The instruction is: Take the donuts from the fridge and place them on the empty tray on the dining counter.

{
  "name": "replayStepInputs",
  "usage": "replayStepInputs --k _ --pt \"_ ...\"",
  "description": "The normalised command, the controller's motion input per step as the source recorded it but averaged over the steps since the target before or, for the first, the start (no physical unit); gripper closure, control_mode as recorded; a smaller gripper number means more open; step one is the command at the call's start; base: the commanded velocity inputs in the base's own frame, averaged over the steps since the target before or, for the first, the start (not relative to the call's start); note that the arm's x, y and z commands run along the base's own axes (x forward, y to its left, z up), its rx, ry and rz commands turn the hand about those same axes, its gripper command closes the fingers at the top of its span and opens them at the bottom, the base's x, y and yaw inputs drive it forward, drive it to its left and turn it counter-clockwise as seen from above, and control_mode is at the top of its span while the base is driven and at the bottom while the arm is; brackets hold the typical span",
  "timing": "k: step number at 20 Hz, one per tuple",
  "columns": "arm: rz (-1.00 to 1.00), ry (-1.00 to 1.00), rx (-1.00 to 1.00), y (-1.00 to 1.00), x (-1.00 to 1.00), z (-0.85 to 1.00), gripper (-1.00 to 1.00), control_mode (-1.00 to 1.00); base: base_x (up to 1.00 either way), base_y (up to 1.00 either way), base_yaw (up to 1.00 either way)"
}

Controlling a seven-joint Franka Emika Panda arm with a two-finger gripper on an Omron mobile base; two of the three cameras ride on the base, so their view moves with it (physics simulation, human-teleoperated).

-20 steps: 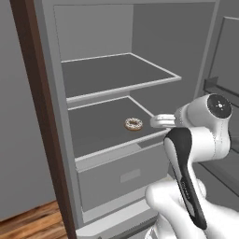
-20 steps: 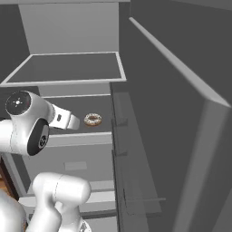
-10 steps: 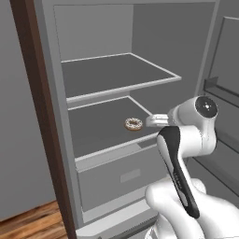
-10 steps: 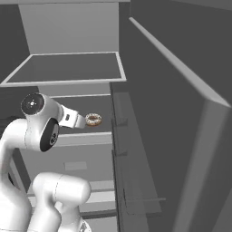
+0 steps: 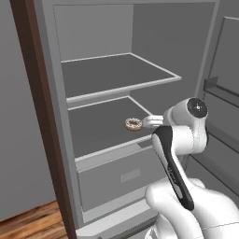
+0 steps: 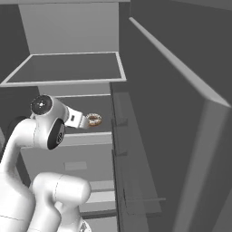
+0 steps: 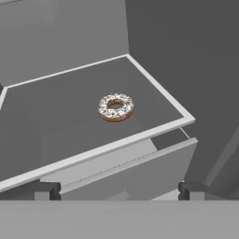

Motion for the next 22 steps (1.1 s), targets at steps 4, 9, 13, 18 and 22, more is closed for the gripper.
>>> replayStepInputs --k 4,9,13,18,22 --pt "0.0 0.13 0.02 -0.01 0.38 -0.13 -1.0 -1.0 0.0 0.0 0.0" --pt "0.0 0.07 0.01 -0.03 0.26 -0.18 -1.0 -1.0 0.0 0.0 0.0" --pt "0.0 0.0 0.0 -0.01 0.13 -0.19 -1.0 -1.0 0.0 0.0 0.0" --pt "0.0 0.0 0.0 0.0 0.01 -0.28 -1.0 -1.0 0.0 0.0 0.0" --pt "0.0 0.0 0.0 0.0 0.1 -0.21 -1.0 -1.0 0.0 0.0 0.0"
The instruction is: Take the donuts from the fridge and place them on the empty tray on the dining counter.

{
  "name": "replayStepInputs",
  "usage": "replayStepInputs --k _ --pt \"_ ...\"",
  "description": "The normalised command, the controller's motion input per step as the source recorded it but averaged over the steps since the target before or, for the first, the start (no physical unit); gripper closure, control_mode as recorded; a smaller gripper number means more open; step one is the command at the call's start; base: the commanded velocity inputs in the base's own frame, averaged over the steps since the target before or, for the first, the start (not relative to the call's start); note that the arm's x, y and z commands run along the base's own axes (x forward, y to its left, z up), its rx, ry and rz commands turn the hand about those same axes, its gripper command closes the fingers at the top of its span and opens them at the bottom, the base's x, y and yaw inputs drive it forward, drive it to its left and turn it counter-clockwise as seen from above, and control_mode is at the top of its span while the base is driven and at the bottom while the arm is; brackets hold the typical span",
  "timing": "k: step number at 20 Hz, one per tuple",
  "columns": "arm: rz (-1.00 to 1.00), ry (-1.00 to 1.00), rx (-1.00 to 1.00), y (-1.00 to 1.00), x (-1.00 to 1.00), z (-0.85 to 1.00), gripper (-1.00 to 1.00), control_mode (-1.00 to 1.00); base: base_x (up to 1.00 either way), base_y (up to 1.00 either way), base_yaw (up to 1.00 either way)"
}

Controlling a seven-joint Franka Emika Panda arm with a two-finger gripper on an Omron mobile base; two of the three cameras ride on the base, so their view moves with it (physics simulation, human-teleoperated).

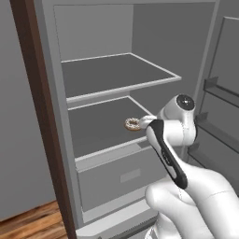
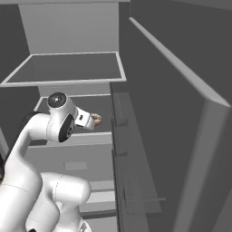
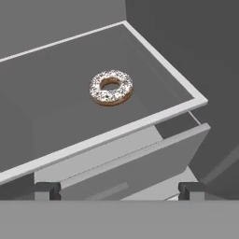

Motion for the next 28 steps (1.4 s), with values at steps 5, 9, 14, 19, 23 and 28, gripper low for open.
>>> replayStepInputs --k 5,9,14,19,23,28 --pt "0.0 0.0 0.0 0.0 0.34 -0.14 -1.0 -1.0 0.0 0.0 0.0" --pt "0.0 0.0 0.0 -0.01 0.45 -0.16 -1.0 -1.0 0.0 0.0 0.0" --pt "0.0 0.05 0.04 -0.1 0.44 -0.01 -1.0 -1.0 0.0 0.0 0.0" --pt "0.0 0.03 0.02 -0.04 0.41 -0.08 -1.0 -1.0 0.0 0.0 0.0" --pt "0.0 0.0 0.0 0.0 0.35 -0.18 -1.0 -1.0 0.0 0.0 0.0" --pt "0.0 0.0 0.0 0.0 0.33 -0.22 -1.0 -1.0 0.0 0.0 0.0"
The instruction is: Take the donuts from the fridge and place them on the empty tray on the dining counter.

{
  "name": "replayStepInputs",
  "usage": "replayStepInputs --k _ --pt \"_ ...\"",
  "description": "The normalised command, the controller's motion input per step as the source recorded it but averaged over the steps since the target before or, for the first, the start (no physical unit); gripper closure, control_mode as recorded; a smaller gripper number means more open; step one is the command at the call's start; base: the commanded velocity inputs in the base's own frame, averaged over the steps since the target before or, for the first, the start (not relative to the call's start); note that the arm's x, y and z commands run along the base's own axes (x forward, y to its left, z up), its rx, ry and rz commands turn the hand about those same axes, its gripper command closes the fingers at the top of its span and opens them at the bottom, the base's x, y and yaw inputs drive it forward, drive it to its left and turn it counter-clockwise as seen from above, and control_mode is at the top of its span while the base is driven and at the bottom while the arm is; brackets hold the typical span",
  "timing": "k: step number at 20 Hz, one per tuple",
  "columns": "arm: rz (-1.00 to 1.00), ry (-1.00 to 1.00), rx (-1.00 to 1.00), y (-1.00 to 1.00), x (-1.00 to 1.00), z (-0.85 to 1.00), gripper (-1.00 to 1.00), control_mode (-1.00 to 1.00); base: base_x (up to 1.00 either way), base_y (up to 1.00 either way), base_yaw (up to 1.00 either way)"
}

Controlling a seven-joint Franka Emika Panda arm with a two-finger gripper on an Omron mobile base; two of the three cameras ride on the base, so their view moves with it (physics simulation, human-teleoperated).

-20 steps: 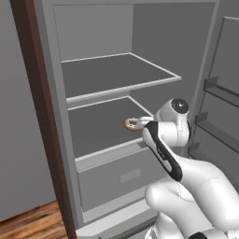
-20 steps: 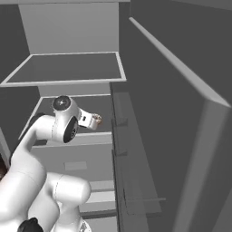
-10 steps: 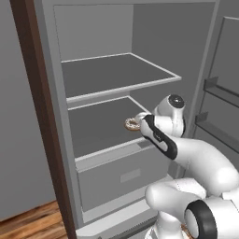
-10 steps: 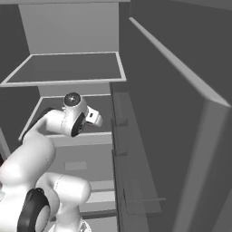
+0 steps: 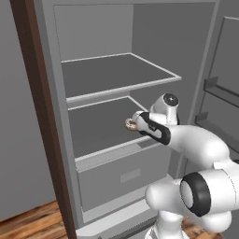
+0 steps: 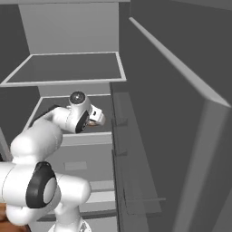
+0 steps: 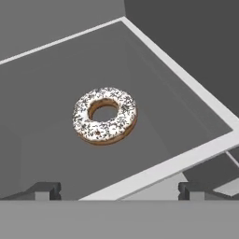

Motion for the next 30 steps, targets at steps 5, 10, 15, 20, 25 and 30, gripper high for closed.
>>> replayStepInputs --k 5,10,15,20,25,30 --pt "0.0 0.01 0.0 0.0 0.37 -0.23 -1.0 -1.0 0.0 0.0 0.0" --pt "0.0 0.01 0.0 0.0 0.4 -0.19 -1.0 -1.0 0.0 0.0 0.0" --pt "0.0 0.02 0.0 0.0 0.37 -0.17 -1.0 -1.0 0.0 0.0 0.0" --pt "0.0 0.03 0.0 0.0 0.38 -0.24 -1.0 -1.0 0.0 0.0 0.0" --pt "0.0 0.02 0.0 0.0 0.38 -0.2 -1.0 -1.0 0.0 0.0 0.0" --pt "0.0 0.0 0.0 0.0 0.26 -0.17 -1.0 -1.0 0.0 0.0 0.0"
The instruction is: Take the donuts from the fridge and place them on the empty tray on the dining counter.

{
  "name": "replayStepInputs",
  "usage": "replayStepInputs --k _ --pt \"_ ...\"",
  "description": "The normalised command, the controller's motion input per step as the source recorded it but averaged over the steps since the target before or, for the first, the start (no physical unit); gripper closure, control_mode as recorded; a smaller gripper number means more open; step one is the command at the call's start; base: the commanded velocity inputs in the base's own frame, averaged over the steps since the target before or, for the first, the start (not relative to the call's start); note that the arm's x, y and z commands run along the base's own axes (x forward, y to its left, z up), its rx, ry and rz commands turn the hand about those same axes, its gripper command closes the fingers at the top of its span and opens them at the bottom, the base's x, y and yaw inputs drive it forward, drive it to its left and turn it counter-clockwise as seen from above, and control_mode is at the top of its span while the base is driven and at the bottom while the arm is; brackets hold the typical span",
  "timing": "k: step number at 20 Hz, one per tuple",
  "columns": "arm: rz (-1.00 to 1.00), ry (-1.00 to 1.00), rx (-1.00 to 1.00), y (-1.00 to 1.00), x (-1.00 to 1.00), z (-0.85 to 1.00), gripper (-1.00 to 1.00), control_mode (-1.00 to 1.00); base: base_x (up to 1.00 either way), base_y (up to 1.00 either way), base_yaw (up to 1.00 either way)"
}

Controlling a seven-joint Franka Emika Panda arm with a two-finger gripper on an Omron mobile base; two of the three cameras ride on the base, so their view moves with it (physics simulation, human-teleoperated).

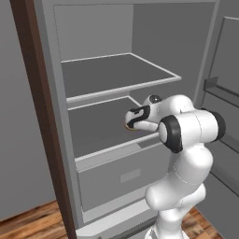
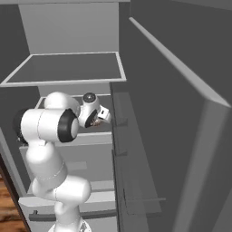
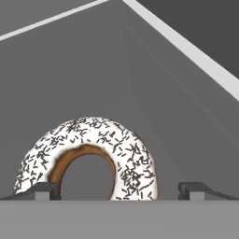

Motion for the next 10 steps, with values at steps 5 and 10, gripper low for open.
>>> replayStepInputs --k 5,10 --pt "0.0 0.0 0.0 0.0 0.21 -0.25 -1.0 -1.0 0.0 0.0 0.0" --pt "0.0 0.0 0.0 0.0 0.19 -0.3 -1.0 -1.0 0.0 0.0 0.0"
